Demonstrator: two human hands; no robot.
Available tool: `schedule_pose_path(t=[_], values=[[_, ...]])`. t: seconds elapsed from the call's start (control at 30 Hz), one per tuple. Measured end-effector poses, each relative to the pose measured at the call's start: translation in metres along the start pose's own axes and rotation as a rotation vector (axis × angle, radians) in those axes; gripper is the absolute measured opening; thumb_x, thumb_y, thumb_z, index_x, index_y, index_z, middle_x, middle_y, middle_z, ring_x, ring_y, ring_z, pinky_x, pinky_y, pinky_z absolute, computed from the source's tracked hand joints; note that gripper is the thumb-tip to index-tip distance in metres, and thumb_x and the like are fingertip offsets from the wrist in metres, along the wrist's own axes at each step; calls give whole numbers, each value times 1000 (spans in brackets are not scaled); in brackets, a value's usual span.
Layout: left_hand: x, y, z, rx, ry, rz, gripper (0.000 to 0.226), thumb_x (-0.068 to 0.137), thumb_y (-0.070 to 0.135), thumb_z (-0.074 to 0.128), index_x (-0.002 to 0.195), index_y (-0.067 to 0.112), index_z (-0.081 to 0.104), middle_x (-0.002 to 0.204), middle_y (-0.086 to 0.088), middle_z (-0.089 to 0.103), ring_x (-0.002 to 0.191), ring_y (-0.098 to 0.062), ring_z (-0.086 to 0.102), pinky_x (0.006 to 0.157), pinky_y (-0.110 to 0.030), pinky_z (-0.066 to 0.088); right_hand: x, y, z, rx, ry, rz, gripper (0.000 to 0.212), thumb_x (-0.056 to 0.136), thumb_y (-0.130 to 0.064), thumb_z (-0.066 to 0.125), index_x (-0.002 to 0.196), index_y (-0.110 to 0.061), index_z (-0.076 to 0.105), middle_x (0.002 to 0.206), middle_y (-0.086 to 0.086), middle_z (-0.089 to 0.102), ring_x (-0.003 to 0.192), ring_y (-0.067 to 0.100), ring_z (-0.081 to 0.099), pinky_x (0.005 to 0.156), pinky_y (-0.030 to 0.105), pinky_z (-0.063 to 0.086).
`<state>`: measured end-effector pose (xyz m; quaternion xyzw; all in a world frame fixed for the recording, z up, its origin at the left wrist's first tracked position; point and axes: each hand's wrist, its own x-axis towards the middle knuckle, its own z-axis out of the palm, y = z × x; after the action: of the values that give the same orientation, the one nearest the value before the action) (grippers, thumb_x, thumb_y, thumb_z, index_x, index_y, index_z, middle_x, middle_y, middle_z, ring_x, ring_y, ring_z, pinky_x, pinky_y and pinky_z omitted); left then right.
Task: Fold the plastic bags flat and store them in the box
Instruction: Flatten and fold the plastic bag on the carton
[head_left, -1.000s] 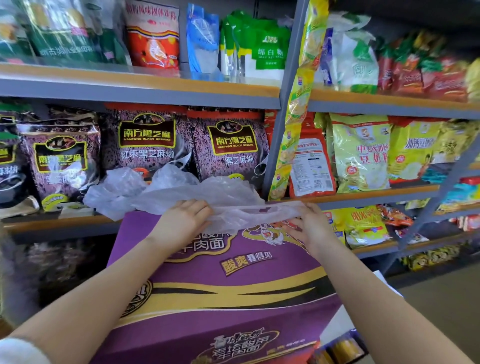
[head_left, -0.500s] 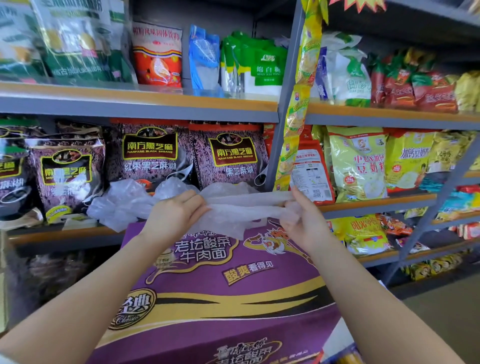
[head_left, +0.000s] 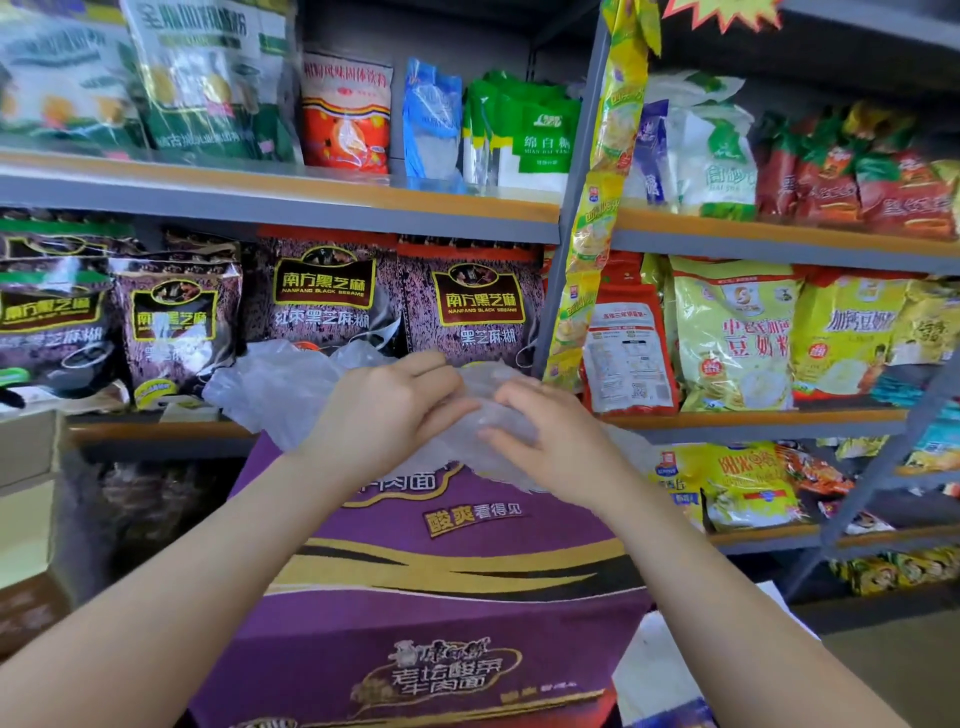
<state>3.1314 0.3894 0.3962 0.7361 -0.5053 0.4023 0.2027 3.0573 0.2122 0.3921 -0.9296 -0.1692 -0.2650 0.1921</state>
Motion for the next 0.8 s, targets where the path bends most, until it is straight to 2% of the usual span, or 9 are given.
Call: schedule_pose_path(t=[0.1,0.2,0.27,0.37,0.4,0.5,0.6,0.7,0.8], values=[[6,23,-14,-102,-65,3,39,94,51,32,84,19,52,77,-3,59,63,-26,61,45,-36,49,-15,1,-24,406,-123,134,28,86,-21,59,66,-26,40,62,-10,37,59,2,37,55,21,27],[5,41,-28,-119,-173,46,37,93,55,28,84,22,41,71,-3,54,63,-20,54,50,-30,45,-36,2,-55,966,-225,338,16,77,-19,58,61,-21,57,58,-11,47,51,0,44,49,14,33],[3,55,-38,-129,-201,26,36,93,57,28,77,26,37,59,1,48,59,-11,44,50,-20,31,-48,11,-68,1233,-192,534,16,65,-9,67,56,-21,71,57,-10,61,49,3,57,51,15,45],[0,86,-53,-431,-277,-146,33,89,53,43,70,26,43,52,9,36,50,-1,34,49,-12,25,-61,17,-84,1411,-280,523,6,55,-18,78,57,-17,72,58,-3,65,52,9,63,50,17,49],[-1,96,-59,-600,-296,-232,32,85,51,49,68,24,47,54,9,36,51,1,32,50,-10,25,-64,16,-89,1444,-355,489,21,46,-24,85,60,-15,71,60,-2,65,54,10,63,51,18,49],[-1,119,-73,-875,-287,-410,25,79,42,53,68,20,55,56,3,36,52,-4,32,49,-12,26,-73,20,-92,1415,-536,358,36,41,-35,85,68,-14,73,66,-2,68,61,9,65,58,16,50],[-18,120,-64,-701,-402,-439,22,82,47,49,72,27,51,55,3,37,52,-4,31,49,-17,26,-78,21,-81,1336,-529,438,4,59,-16,67,56,-18,66,55,-5,60,50,7,57,49,16,44],[-56,106,-44,-498,-620,-488,18,88,40,54,73,34,46,57,14,45,50,-1,36,49,-12,27,-86,34,-54,741,-522,334,26,75,-12,55,51,-23,57,55,-12,52,55,2,49,57,19,38],[-82,85,-33,-285,-722,-527,12,85,38,54,82,31,45,59,20,50,52,2,43,50,-13,27,-87,45,-28,244,-535,195,31,81,-8,53,57,-27,53,63,-11,54,66,7,51,67,29,41]])
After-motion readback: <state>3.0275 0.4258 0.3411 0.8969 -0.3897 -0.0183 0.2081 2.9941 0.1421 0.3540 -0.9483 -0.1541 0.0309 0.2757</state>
